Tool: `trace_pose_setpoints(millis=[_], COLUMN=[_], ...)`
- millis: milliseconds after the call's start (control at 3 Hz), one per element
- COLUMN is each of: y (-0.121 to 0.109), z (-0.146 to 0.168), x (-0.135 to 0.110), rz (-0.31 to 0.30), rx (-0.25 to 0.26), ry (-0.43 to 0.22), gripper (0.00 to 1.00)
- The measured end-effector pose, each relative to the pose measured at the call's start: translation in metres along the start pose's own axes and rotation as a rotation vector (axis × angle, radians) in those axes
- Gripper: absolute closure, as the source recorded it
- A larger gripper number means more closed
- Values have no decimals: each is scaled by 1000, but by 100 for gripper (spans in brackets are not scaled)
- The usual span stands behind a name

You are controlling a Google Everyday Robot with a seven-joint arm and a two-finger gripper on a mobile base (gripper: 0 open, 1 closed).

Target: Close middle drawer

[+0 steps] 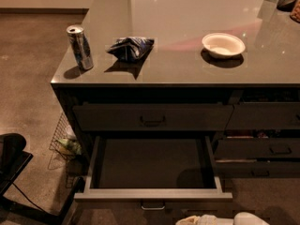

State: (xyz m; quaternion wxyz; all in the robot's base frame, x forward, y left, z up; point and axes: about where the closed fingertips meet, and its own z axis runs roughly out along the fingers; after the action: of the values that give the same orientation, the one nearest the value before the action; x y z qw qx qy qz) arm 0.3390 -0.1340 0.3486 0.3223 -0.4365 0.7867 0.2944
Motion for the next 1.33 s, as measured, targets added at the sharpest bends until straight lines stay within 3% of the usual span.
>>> trace_pose_setpoints(millis=[667,1000,1333], y=[-68,-66,-102], z=[21,21,36], x=[-61,-60,-103], rz=[-119,-119,-184], rx=[27,27,35], ry=[-37,-37,-46], gripper=[100,100,100])
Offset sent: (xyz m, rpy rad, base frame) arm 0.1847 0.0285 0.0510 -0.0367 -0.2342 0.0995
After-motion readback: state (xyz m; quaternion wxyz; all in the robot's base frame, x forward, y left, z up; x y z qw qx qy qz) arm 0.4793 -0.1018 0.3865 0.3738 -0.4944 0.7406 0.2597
